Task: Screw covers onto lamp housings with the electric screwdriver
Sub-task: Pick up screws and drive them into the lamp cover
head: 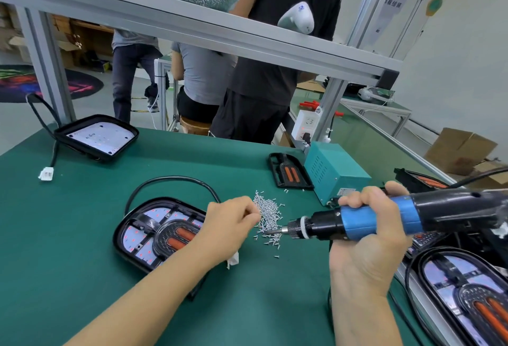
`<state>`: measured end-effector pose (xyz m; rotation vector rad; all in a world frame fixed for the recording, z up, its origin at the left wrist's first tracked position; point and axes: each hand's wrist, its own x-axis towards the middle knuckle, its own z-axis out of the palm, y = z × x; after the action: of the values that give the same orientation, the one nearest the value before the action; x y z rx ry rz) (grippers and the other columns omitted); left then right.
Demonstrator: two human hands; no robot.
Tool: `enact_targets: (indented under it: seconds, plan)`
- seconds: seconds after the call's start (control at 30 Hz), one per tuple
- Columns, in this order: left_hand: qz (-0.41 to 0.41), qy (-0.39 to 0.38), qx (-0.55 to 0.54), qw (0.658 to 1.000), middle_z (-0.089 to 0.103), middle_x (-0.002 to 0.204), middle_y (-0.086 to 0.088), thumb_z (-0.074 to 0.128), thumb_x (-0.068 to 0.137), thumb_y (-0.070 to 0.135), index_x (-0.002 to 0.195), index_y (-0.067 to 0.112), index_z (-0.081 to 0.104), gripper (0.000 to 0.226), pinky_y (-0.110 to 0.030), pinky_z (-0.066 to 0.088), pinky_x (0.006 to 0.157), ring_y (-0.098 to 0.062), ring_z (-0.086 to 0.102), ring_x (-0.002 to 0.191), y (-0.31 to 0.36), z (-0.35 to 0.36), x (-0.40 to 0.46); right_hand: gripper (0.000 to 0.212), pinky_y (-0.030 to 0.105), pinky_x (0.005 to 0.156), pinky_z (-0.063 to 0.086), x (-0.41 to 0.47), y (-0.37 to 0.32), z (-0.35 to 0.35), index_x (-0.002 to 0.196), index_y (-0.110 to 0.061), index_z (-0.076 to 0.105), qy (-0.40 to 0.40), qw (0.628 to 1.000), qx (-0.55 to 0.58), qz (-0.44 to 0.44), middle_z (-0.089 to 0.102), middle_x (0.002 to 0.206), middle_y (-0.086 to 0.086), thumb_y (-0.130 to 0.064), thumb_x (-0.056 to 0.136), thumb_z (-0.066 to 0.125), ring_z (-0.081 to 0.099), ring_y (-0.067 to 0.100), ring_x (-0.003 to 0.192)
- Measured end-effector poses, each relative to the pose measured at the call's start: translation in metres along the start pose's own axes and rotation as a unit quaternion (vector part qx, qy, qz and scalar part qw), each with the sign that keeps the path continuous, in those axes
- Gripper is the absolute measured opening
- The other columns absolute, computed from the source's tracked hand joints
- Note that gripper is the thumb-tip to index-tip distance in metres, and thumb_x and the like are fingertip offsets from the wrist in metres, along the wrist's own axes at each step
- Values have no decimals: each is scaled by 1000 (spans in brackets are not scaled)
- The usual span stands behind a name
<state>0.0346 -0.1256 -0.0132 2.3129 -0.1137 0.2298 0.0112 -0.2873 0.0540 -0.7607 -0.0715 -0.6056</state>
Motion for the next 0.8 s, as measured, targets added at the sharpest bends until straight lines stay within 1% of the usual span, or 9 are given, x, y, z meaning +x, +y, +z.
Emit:
enact_targets:
  seconds: [0.03, 0.1, 0.17, 0.27, 0.33, 0.43, 0.5, 0.73, 0.8]
  plan:
    - [-14, -8, -106, 994, 60, 73, 7, 53, 93, 18, 73, 23, 56, 21, -23, 36, 74, -7, 49, 65, 0, -7, -9, 26, 25, 62, 48, -1, -3, 4, 88, -18, 52, -1, 1000, 19, 0, 46, 62, -2, 2, 72, 57, 48, 12, 52]
    - [-35, -7, -241, 970, 62, 70, 9, 58, 90, 12, 76, 20, 62, 16, -13, 41, 65, -2, 50, 65, 1, -19, -24, 24, 24, 62, 47, 4, -3, 5, 88, -20, 52, -1, 998, 55, 14, 48, 59, -5, -3, 71, 56, 48, 10, 52]
    - [-54, -7, -329, 943, 62, 68, 9, 59, 89, 6, 78, 14, 64, 15, -8, 40, 63, -1, 52, 64, 1, -25, -37, 23, 23, 61, 47, 6, -3, 6, 88, -20, 53, -10, 997, 73, 30, 49, 59, -7, -5, 71, 57, 49, 9, 52]
    - [-63, -12, -413, 909, 62, 71, 3, 56, 89, 2, 81, 9, 62, 12, -8, 41, 62, -2, 52, 62, 3, -33, -50, 22, 22, 59, 47, -1, -3, 14, 86, -20, 51, -24, 996, 82, 41, 48, 59, -8, -7, 70, 56, 49, 8, 52]
    - [-66, -13, -438, 897, 61, 72, 3, 56, 91, 5, 82, 10, 61, 11, -13, 40, 62, -4, 51, 63, 4, -39, -56, 21, 20, 59, 47, -5, -1, 21, 86, -20, 51, -31, 994, 89, 52, 48, 59, -8, -8, 70, 56, 48, 7, 51]
    - [-78, -6, -437, 896, 60, 71, 6, 63, 89, 14, 80, 14, 60, 9, -22, 34, 64, -9, 46, 68, -1, -46, -62, 22, 20, 58, 48, -10, 2, 30, 86, -20, 52, -40, 993, 95, 58, 48, 58, -7, -8, 69, 57, 49, 7, 51]
    - [-77, 2, -432, 898, 60, 70, 6, 59, 91, 11, 81, 12, 61, 10, -24, 36, 67, -9, 47, 69, -6, -50, -66, 21, 21, 58, 48, -14, 5, 36, 86, -20, 52, -52, 991, 104, 65, 48, 59, -7, -9, 69, 57, 49, 7, 51]
    - [-67, 21, -447, 892, 64, 73, 3, 58, 90, 8, 82, 11, 63, 10, -21, 46, 70, -11, 57, 74, -16, -56, -75, 22, 20, 58, 47, -27, 15, 49, 87, -19, 52, -76, 989, 96, 79, 49, 58, -7, -8, 69, 56, 48, 8, 50]
    - [-68, 24, -449, 890, 66, 74, 1, 58, 90, 8, 81, 13, 64, 12, -17, 48, 69, -10, 59, 72, -21, -60, -77, 22, 21, 57, 47, -30, 21, 52, 86, -19, 51, -84, 988, 93, 85, 48, 57, -7, -7, 69, 56, 48, 8, 50]
